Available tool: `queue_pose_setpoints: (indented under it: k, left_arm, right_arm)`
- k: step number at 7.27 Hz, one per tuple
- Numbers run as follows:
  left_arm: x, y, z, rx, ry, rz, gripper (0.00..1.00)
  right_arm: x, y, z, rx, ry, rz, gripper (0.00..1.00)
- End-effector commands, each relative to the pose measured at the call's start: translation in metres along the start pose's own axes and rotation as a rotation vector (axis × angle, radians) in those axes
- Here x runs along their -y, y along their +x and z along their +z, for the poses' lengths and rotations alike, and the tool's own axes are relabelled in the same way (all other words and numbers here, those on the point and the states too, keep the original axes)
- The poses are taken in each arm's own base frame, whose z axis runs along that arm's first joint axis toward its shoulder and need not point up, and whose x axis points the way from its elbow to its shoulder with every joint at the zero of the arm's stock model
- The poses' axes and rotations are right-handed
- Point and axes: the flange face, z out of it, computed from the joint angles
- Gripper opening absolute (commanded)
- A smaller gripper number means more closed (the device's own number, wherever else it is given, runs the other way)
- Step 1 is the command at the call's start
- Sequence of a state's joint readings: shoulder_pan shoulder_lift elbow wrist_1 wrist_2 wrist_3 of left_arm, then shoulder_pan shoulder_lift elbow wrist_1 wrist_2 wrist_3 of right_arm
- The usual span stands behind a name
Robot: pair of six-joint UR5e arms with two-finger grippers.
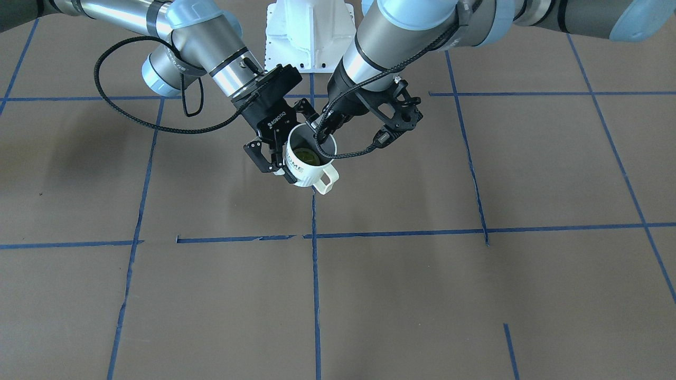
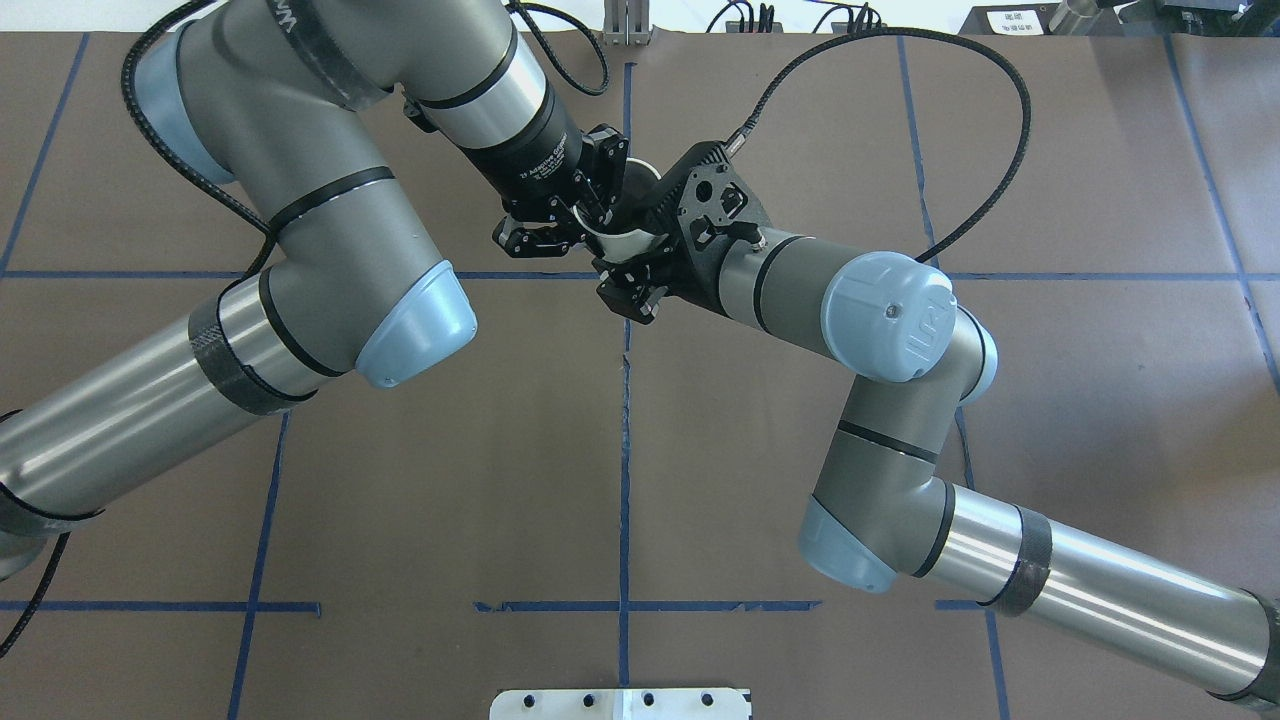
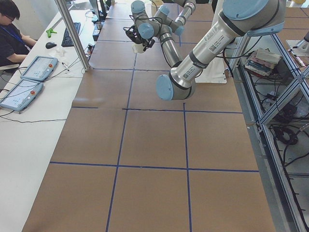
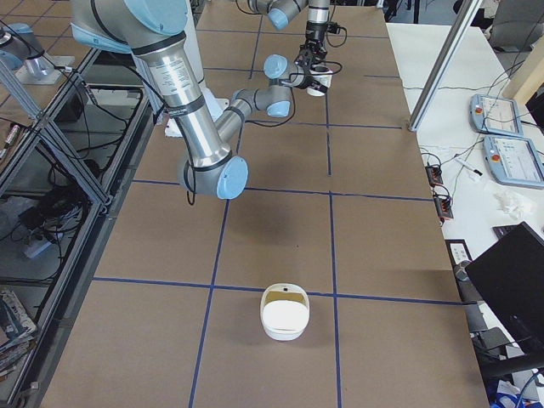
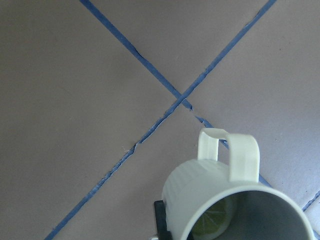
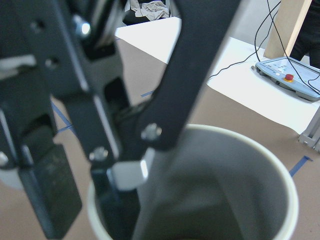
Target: Left arm hands cup to right arm to dump lemon
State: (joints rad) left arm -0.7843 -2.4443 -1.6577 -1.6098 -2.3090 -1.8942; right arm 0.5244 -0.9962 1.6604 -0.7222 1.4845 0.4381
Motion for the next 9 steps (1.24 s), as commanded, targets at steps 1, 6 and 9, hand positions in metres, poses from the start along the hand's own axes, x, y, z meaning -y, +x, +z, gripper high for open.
queue_pose_setpoints:
  k: [1,6,9]
  left_arm:
    - [0.035,-0.001,-0.045,-0.008,-0.057,0.015,1.0]
    - [0.15,-0.1,-0.044,0.062,0.035,0.27,1.0]
    - [0.228,-0.177,-0.051,0.154,0.099,0.622,1.0]
  right_arm:
    - [-0.004,0.002,0.0,-0.003,-0.007,-0.006,0.17]
    - [-0.011,0.013,0.002,-0.026,-0.027,-0.017,0.14]
    - [-0.047,0.084,-0.009,-0.137,-0.083,0.009,0.06]
